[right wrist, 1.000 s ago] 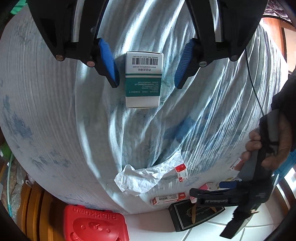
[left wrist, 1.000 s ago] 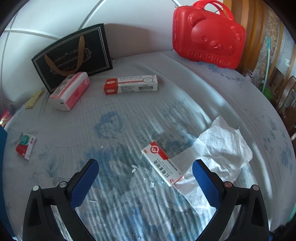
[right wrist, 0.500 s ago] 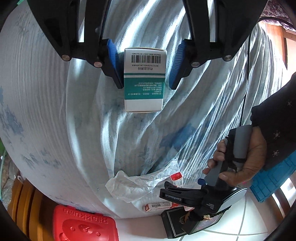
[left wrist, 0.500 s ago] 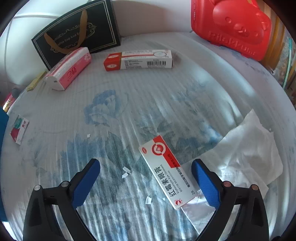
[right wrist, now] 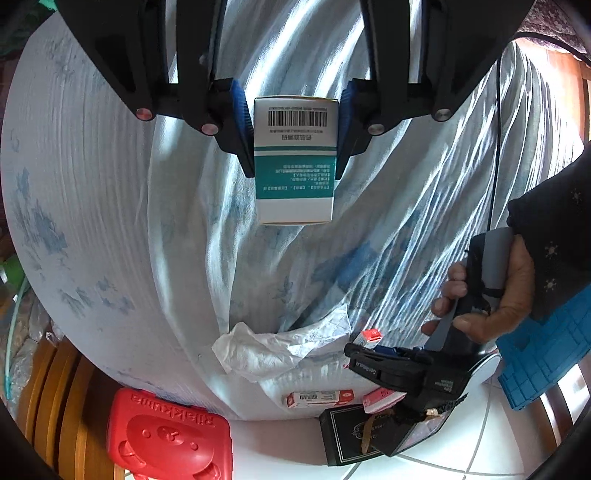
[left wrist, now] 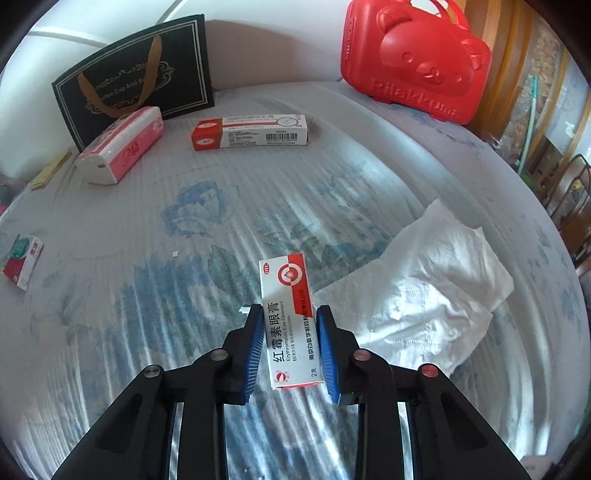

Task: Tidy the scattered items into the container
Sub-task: 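Grasp the red-white ointment box with the left tool while the right tool grasps the white-green box, then carry both medicine boxes in the two tools over the blue crate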

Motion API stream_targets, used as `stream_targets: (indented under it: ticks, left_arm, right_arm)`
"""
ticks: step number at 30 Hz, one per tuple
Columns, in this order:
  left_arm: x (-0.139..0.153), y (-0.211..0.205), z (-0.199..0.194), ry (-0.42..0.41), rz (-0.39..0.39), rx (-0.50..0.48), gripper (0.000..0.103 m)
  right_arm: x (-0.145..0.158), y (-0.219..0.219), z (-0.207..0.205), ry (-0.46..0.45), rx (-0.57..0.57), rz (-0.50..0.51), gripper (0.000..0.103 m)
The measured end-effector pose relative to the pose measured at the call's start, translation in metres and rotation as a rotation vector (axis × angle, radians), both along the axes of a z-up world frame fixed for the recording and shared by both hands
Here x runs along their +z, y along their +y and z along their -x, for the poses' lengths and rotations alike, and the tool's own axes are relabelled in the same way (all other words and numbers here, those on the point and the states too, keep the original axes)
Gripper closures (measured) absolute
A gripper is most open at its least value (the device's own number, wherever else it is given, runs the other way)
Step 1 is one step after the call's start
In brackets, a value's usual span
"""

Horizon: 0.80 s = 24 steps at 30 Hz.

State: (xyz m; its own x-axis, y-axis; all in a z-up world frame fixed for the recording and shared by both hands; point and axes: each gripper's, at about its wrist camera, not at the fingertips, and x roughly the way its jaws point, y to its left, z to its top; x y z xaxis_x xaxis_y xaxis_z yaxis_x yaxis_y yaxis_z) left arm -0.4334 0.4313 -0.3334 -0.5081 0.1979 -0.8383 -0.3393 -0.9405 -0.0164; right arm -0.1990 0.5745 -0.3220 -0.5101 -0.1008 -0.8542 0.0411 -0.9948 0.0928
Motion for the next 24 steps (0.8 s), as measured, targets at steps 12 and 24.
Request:
stream_targets:
  ticks: [12,24]
  left_arm:
    - [0.069,-0.031,-0.077,0.192,0.006,-0.010,0.075]
    - [0.162,-0.092,-0.128,0.346,-0.018,0.076,0.075]
  right_arm:
    - [0.041,0.015,0.015,0.127,-0.193,-0.054,0.065]
    - [0.134,-0.049,0.046,0.330,-0.099,-0.074,0.065]
